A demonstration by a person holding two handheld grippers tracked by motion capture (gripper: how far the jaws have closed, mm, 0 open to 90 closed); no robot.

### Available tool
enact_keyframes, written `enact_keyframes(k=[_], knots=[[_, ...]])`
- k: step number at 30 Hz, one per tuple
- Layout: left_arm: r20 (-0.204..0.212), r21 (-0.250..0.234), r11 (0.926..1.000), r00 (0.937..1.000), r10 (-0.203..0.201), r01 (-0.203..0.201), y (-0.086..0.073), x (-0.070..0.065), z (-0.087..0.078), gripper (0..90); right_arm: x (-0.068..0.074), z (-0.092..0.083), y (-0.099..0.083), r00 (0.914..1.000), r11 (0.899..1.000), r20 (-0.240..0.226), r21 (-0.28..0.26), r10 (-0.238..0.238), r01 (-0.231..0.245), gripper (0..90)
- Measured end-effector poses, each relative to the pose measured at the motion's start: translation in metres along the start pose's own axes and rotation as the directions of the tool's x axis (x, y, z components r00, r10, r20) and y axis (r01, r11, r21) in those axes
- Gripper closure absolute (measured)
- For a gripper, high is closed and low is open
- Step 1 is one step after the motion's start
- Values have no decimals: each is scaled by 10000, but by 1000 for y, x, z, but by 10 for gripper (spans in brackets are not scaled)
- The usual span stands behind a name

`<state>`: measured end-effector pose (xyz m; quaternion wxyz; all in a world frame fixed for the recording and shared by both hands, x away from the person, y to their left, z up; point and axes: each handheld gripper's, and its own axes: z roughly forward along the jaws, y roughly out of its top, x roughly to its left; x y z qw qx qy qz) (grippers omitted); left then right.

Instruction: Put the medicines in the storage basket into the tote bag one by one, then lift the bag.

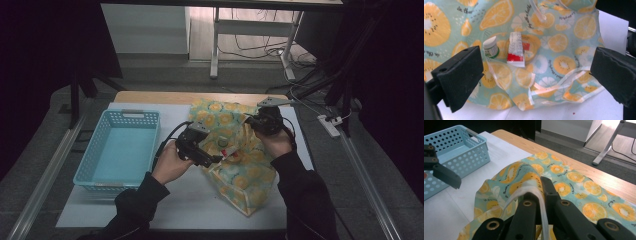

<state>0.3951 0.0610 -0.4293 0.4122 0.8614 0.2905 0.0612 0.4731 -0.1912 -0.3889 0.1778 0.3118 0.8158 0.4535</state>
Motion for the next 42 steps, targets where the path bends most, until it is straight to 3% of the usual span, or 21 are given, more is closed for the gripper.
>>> enact_keyframes(k=[8, 11, 27, 34, 37, 42], knots=[[-544, 225, 9992, 9980, -328, 340, -17, -11, 5, 0, 3, 0, 0, 10000, 10000, -65, -7, -43, 43, 893], [-479, 229, 9989, 9980, -403, 415, -24, -15, 9, 0, 4, 0, 0, 9999, 10000, -87, 7, -61, 61, 893], [-353, 1075, 9941, 9993, 149, -110, -54, -36, 53, 0, 0, -3, -7, 9999, 10000, -93, 5, 59, -59, 892], [-543, 1147, 9934, 9985, -5, 67, -65, -32, 70, 0, 1, -1, -10, 9998, 9999, -143, 41, 98, -98, 892], [-543, 1348, 9909, 9985, 76, -2, -67, -33, 79, 0, 2, 1, -11, 9998, 9999, -174, 79, 91, -90, 893], [-768, 1813, 9824, 9953, 586, -439, -69, -35, 94, 18, 2, 2, -11, 9998, 9999, -173, 105, 98, -96, 892]])
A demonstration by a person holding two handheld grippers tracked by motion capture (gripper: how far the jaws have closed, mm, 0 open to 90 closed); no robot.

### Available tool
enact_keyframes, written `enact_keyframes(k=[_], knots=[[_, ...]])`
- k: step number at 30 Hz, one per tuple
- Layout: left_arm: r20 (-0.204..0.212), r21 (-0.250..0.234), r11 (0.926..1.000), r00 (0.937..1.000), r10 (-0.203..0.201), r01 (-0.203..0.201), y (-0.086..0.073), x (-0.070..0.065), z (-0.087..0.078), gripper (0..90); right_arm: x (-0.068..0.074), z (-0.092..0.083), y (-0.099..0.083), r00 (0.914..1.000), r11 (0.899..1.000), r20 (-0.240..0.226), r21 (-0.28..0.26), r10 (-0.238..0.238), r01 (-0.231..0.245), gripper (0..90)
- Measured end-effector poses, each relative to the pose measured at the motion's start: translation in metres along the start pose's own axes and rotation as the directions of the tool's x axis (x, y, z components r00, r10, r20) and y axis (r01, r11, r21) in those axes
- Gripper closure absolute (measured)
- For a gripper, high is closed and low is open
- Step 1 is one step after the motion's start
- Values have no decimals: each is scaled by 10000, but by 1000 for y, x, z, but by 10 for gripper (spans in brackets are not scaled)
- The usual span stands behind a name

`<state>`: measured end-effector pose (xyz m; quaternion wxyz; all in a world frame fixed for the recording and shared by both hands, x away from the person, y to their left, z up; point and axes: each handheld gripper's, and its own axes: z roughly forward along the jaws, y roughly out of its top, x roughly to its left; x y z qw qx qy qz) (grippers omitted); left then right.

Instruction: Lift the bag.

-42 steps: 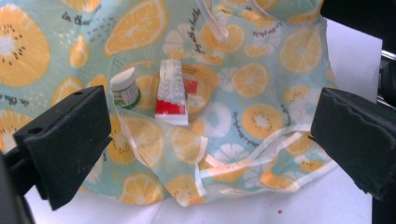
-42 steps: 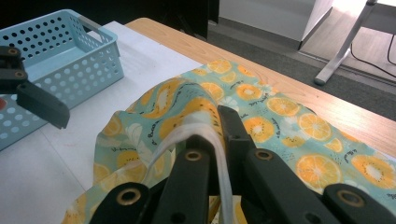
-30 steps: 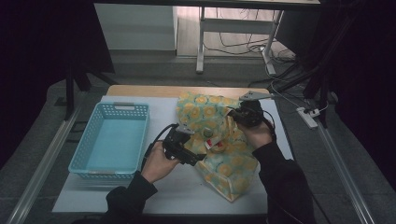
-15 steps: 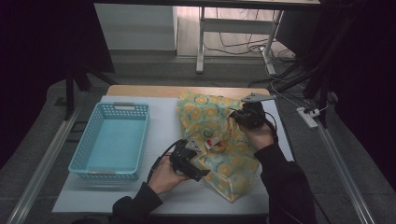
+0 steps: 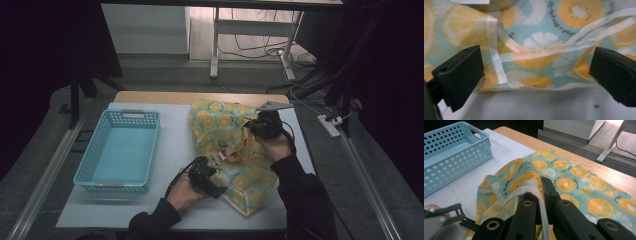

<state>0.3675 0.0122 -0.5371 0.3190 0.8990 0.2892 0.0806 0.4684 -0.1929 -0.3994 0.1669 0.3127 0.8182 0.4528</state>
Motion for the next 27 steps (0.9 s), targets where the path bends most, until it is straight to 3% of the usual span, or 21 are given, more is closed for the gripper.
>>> enact_keyframes(k=[2, 5, 10, 13, 15, 23, 27], knots=[[46, -163, 9999, 10000, 31, -30, 1, 0, -2, 85, 0, 0, 0, 10000, 10000, -5, -5, 5, -5, 892], [104, -183, 9997, 9998, 163, -161, 2, 2, -6, 313, -1, -1, -1, 10000, 10000, 10, -4, 51, -51, 892], [58, -205, 9997, 9999, 152, -150, 4, 4, -8, 570, -2, -1, -3, 9999, 10000, 15, -7, 99, -99, 893], [188, -239, 9996, 9997, 163, -158, 3, 6, -9, 767, -3, -2, -4, 10000, 10000, 29, -2, 91, -91, 892], [296, -274, 9996, 9995, 109, -101, 2, 8, -9, 844, -3, -2, -4, 9999, 9999, 41, -8, 123, -123, 892], [595, -86, 9997, 9980, -226, 232, 5, 14, -14, 892, -4, -2, -6, 9999, 9999, 42, 13, 157, -157, 892], [661, -388, 9973, 9961, -590, 616, 7, 19, -25, 893, -5, -2, -8, 9998, 9998, 34, 35, 186, -186, 892]])
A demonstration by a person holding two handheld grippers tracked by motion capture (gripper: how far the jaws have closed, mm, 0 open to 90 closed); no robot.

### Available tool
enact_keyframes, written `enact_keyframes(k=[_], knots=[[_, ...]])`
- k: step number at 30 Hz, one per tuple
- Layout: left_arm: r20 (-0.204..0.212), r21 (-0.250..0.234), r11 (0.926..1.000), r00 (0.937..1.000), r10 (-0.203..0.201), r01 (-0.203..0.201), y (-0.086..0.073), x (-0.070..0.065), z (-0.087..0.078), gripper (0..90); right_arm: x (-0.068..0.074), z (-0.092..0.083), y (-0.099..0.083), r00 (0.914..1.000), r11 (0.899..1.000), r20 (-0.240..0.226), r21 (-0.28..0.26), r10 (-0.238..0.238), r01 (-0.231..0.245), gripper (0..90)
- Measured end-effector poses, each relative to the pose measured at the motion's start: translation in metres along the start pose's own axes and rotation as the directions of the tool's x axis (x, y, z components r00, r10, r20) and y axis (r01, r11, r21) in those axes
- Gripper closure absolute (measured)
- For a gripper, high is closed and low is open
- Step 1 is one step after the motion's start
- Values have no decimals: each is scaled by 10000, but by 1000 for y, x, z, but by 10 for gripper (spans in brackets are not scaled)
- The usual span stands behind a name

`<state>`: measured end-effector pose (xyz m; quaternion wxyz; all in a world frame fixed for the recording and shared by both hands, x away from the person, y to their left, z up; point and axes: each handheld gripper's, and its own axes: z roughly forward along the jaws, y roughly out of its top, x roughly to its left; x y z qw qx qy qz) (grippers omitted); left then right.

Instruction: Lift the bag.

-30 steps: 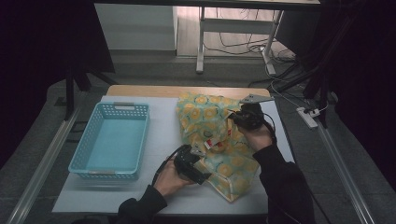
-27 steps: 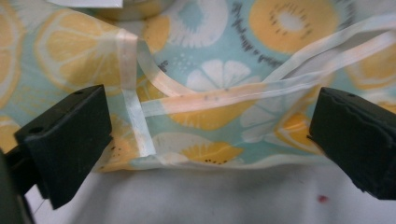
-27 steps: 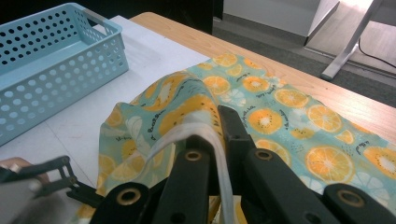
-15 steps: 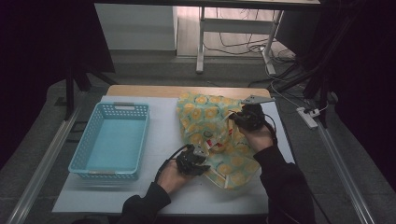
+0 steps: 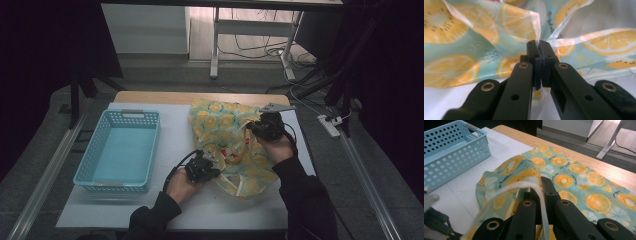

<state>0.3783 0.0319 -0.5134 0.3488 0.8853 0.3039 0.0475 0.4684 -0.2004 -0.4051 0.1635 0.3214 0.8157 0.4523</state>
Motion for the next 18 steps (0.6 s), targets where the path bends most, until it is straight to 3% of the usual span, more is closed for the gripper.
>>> enact_keyframes(k=[4, 12, 16, 18], knots=[[136, -149, 9992, 9992, -367, 369, 8, 4, -17, 893, 0, -1, 0, 9999, 9999, -105, -49, 90, -90, 893], [21, -799, 9936, 9969, -793, 792, 20, 18, -57, 895, 4, -4, 6, 9997, 9999, -245, -168, 34, -38, 893], [-85, -843, 9926, 9960, -885, 874, 23, 22, -65, 895, 4, -4, 7, 9997, 9999, -244, -160, 27, -30, 893], [78, -778, 9928, 9958, -911, 914, 22, 24, -62, 894, 4, -3, 6, 9997, 9999, -251, -153, 37, -41, 893]])
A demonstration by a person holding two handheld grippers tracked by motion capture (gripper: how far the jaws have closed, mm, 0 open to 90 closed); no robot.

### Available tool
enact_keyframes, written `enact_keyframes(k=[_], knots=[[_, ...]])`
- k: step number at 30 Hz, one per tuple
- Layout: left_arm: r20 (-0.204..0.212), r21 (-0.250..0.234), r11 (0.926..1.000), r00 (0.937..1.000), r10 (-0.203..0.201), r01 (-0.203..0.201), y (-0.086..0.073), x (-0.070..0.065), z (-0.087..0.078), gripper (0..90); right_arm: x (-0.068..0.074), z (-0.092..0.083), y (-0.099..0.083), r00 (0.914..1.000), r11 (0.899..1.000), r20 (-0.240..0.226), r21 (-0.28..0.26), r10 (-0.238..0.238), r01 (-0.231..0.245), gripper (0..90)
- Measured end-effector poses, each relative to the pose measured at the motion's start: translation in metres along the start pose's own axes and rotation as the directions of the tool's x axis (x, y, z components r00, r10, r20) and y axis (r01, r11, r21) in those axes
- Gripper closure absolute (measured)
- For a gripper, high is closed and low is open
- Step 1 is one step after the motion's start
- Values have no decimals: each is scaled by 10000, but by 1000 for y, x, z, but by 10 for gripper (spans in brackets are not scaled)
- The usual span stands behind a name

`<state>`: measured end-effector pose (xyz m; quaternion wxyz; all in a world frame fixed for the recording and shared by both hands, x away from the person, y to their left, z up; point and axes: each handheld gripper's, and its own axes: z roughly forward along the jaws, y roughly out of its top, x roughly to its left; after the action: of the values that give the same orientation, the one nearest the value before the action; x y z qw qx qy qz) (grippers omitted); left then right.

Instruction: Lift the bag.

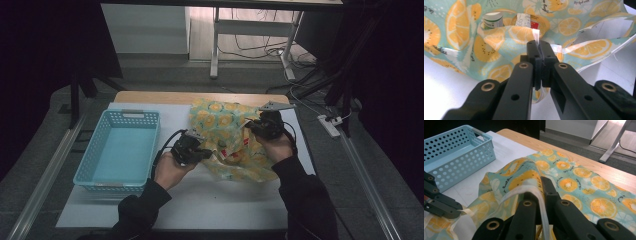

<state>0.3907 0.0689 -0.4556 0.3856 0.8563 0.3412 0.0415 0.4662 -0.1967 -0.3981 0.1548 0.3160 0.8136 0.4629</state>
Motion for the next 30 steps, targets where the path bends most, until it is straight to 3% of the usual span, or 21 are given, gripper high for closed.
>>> enact_keyframes(k=[9, 13, 15, 18, 20, 21, 22, 24, 30], knots=[[-53, 1061, 9937, 9993, 372, -364, -23, -7, 47, 853, -2, 2, -3, 10000, 10000, 22, 84, 37, -37, 893], [105, 1029, 9936, 9989, 458, -467, -29, -10, 58, 649, -4, 0, -5, 10000, 10000, 48, 62, 70, -70, 893], [174, 938, 9938, 9981, 585, -598, -30, -15, 64, 503, -4, 0, -5, 9999, 9999, 61, 66, 94, -94, 893], [-45, 982, 9896, 9943, 1061, -1051, -31, -23, 72, 359, -4, 1, -5, 9999, 9999, 50, 58, 98, -98, 893], [-185, 1245, 9829, 9901, 1392, -1358, -32, -26, 77, 324, -4, 1, -5, 10000, 10000, 35, 48, 67, -67, 893], [-432, 1323, 9793, 9862, 1601, -1532, -33, -29, 80, 322, -3, 1, -5, 10000, 10000, 33, 58, 65, -65, 893], [-428, 1221, 9775, 9830, 1784, -1721, -34, -30, 80, 333, -3, 1, -5, 10000, 10000, 39, 52, 63, -64, 892], [-600, 1210, 9786, 9828, 1747, -1666, -33, -31, 79, 480, -3, 0, -4, 10000, 10000, 46, 38, 76, -76, 893], [-515, 1439, 9736, 9811, 1863, -1773, -28, -34, 81, 762, -3, 0, -4, 10000, 10000, 45, 10, 81, -81, 893]])
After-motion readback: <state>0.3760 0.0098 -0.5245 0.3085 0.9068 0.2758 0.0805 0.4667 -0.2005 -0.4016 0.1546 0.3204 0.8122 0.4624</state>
